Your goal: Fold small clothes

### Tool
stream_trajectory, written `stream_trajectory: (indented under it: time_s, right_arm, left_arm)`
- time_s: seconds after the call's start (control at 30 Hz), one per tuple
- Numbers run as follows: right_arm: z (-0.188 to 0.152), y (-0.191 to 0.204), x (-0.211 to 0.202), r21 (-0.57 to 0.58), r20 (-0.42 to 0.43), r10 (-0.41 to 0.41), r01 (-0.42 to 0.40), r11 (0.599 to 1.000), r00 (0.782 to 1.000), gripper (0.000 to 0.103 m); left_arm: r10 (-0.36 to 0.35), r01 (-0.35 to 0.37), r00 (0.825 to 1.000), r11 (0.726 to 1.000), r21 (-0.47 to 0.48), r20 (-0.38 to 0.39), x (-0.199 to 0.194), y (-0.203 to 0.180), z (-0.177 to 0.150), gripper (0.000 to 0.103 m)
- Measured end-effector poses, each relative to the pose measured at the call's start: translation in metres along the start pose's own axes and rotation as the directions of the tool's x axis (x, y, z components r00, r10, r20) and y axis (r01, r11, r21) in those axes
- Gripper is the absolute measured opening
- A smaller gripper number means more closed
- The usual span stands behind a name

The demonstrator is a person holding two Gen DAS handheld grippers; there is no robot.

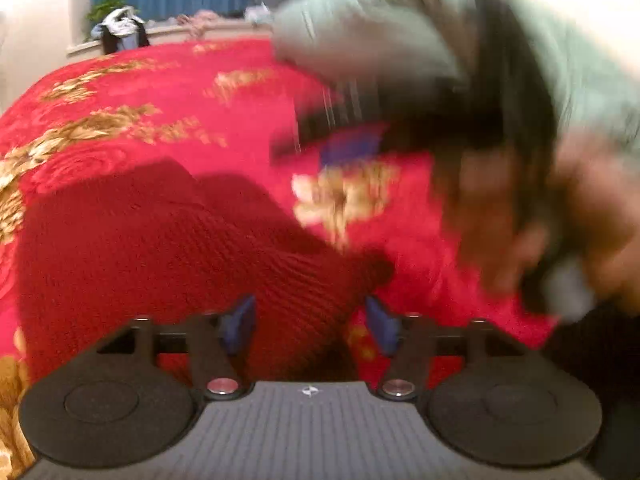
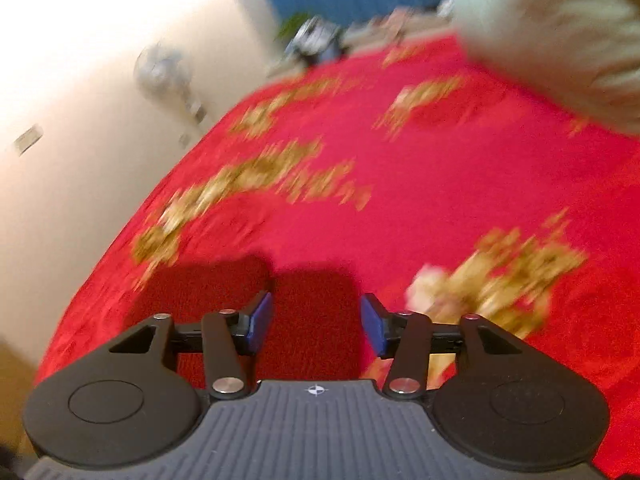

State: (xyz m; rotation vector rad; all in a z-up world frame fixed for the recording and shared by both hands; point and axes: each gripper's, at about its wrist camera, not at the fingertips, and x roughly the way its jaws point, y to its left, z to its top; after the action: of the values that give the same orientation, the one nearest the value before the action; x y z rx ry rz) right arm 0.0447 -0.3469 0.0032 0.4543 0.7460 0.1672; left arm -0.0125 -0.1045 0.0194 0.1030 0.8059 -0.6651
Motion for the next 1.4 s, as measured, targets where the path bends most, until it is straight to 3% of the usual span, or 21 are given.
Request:
stream_trajectory:
  time_s: [0.07, 0.13, 0.23, 0.27, 0.3, 0.33, 0.4, 0.47, 0.57, 0.63, 0.67, 0.73, 0.8, 0.83, 0.9, 0.97, 1.03, 1.13, 1.23, 1.3, 1.4]
  right_arm:
    - [-0.009, 0.008, 0.014, -0.024, -0.086, 0.048, -0.051, 0.998, 0.995, 0.052]
    - [-0.020, 0.020, 0.026, -0.073, -0.176, 0.090, -0.104, 0.992, 0.980, 0.052]
    - [-0.034, 0.032, 0.034, -0.153, -0.250, 0.058, -0.099, 0.983, 0.966, 0.051]
    - [-0.035, 0.033, 0.033, -0.165, -0.255, 0.052, -0.097, 0.982, 0.966, 0.046]
    - [-0.036, 0.031, 0.032, -0.161, -0.261, 0.066, -0.110, 0.981, 0.963, 0.027]
    - [-0.036, 0.029, 0.030, -0.143, -0.276, 0.101, -0.144, 0.979, 0.956, 0.015]
    - [-0.042, 0.028, 0.024, -0.127, -0.311, 0.164, -0.212, 0.969, 0.936, 0.011]
    - [-0.050, 0.033, 0.016, -0.189, -0.323, 0.155, -0.224, 0.956, 0.934, 0.011]
    - [-0.054, 0.029, 0.008, -0.188, -0.345, 0.181, -0.256, 0.948, 0.921, 0.010]
    - [-0.055, 0.027, 0.005, -0.212, -0.353, 0.168, -0.254, 0.944, 0.920, 0.009]
    - [-0.058, 0.028, 0.006, -0.231, -0.360, 0.150, -0.244, 0.942, 0.921, 0.009]
    - [-0.061, 0.026, 0.007, -0.231, -0.362, 0.145, -0.239, 0.943, 0.921, 0.010]
    - [-0.057, 0.026, 0.001, -0.219, -0.313, 0.162, -0.237, 0.946, 0.936, 0.020]
    - [-0.052, 0.024, -0.003, -0.212, -0.272, 0.171, -0.232, 0.949, 0.947, 0.029]
    - [-0.041, 0.016, -0.009, -0.154, -0.182, 0.190, -0.218, 0.964, 0.965, 0.068]
    - [-0.031, 0.005, -0.007, -0.086, -0.121, 0.170, -0.180, 0.980, 0.978, 0.074]
    - [-0.028, -0.007, 0.010, -0.003, -0.136, 0.119, -0.120, 0.993, 0.984, 0.074]
    - [-0.033, -0.026, 0.043, 0.110, -0.237, 0.055, -0.029, 0.993, 0.970, 0.074]
    - [-0.041, -0.032, 0.061, 0.168, -0.272, 0.052, -0.005, 0.986, 0.961, 0.083]
    - [-0.042, -0.029, 0.066, 0.179, -0.271, 0.075, -0.027, 0.983, 0.960, 0.083]
    - [-0.040, -0.017, 0.073, 0.166, -0.273, 0.120, -0.076, 0.983, 0.955, 0.076]
  left_arm:
    - [0.016, -0.014, 0.999, 0.998, -0.054, 0.035, -0.025, 0.029, 0.008, 0.072]
    - [0.103, -0.098, 0.994, 0.991, -0.095, 0.048, -0.042, 0.054, 0.009, 0.069]
    - [0.195, -0.190, 0.981, 0.969, -0.160, 0.013, -0.047, 0.084, 0.005, 0.058]
    - [0.198, -0.199, 0.980, 0.962, -0.189, -0.025, -0.043, 0.094, -0.001, 0.057]
    - [0.191, -0.200, 0.980, 0.959, -0.202, -0.065, -0.030, 0.104, -0.009, 0.056]
    - [0.204, -0.216, 0.975, 0.962, -0.165, -0.087, -0.022, 0.103, -0.018, 0.056]
    - [0.261, -0.262, 0.961, 0.965, -0.004, -0.086, -0.018, 0.085, -0.027, 0.061]
    - [0.251, -0.242, 0.964, 0.965, 0.104, -0.085, -0.025, 0.075, -0.025, 0.064]
    - [0.199, -0.198, 0.979, 0.980, 0.026, -0.047, -0.039, 0.091, -0.016, 0.064]
    - [0.199, -0.202, 0.974, 0.979, -0.018, -0.104, -0.028, 0.101, -0.023, 0.063]
    - [0.204, -0.203, 0.968, 0.979, 0.019, -0.149, -0.018, 0.101, -0.031, 0.066]
    - [0.266, -0.221, 0.950, 0.943, 0.251, -0.165, -0.006, 0.081, -0.034, 0.073]
    - [0.235, -0.181, 0.960, 0.934, 0.307, -0.150, -0.015, 0.078, -0.024, 0.075]
    - [0.186, -0.149, 0.974, 0.955, 0.255, -0.128, -0.024, 0.087, -0.013, 0.076]
    - [0.151, -0.139, 0.986, 0.979, 0.147, -0.069, -0.035, 0.111, 0.005, 0.084]
    - [0.153, -0.152, 0.988, 0.987, 0.048, -0.032, -0.036, 0.140, 0.019, 0.085]
    - [0.163, -0.166, 0.986, 0.981, -0.099, -0.039, -0.028, 0.178, 0.033, 0.088]
    - [0.052, -0.097, 0.989, 0.935, -0.342, -0.139, 0.005, 0.236, 0.033, 0.088]
    - [-0.131, 0.016, 0.978, 0.825, -0.565, -0.164, 0.039, 0.276, 0.020, 0.092]
    - [-0.195, 0.043, 0.967, 0.758, -0.650, -0.163, 0.056, 0.287, 0.013, 0.094]
    - [-0.209, 0.055, 0.963, 0.768, -0.638, -0.168, 0.069, 0.288, 0.019, 0.097]
